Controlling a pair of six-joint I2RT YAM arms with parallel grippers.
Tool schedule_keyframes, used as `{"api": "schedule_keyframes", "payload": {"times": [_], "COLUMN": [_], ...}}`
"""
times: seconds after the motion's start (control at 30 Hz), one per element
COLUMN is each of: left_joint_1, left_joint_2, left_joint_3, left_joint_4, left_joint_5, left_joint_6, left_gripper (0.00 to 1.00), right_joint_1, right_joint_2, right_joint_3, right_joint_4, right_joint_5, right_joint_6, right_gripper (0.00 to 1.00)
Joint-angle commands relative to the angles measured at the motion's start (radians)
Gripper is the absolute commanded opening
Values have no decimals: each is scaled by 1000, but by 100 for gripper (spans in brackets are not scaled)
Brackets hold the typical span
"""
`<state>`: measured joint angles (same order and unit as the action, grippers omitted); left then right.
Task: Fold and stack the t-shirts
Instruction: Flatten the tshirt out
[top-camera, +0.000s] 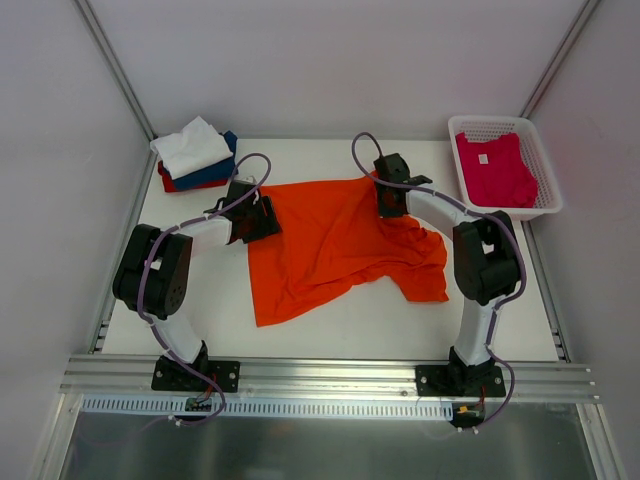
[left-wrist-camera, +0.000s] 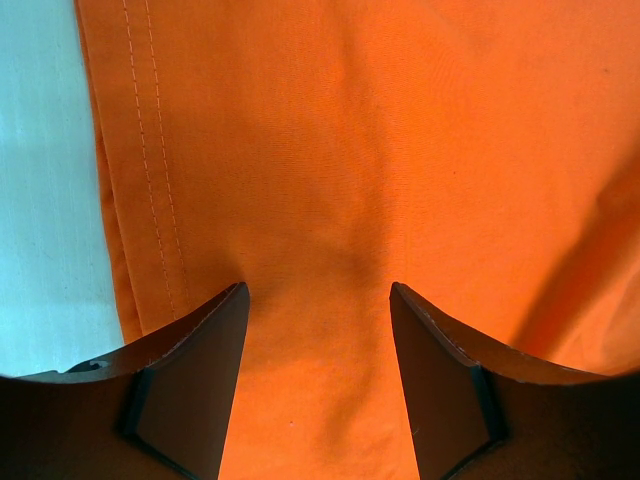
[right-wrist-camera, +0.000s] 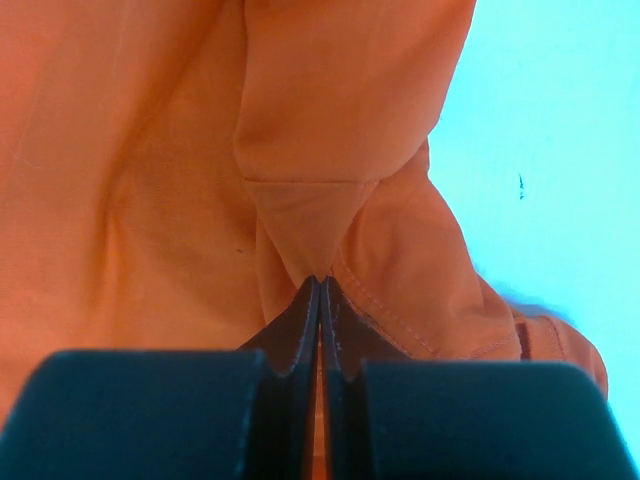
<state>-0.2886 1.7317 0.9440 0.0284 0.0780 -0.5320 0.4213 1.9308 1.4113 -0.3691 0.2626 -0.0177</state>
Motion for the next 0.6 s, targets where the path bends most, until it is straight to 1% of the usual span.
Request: {"api": "schedule_keyframes", "payload": {"times": [0.0, 0.27, 0.57], "left_joint_1": [-4, -4, -4], "left_joint_2": [-3, 3, 15], "left_joint_3": [22, 13, 15], "left_joint_4": [-18, -18, -18], "left_joint_5": [14, 16, 17], "left_joint_6": [13, 13, 15], "left_gripper": [59, 59, 59], "right_joint_1": [-12, -76, -148], "right_joint_2": [-12, -47, -95], "right_joint_3": [-2, 34, 63], "right_joint_4": [25, 3, -17], "right_joint_5": [-11, 39, 190], "right_joint_6": [10, -11, -51], "right_gripper": [0, 0, 0]}}
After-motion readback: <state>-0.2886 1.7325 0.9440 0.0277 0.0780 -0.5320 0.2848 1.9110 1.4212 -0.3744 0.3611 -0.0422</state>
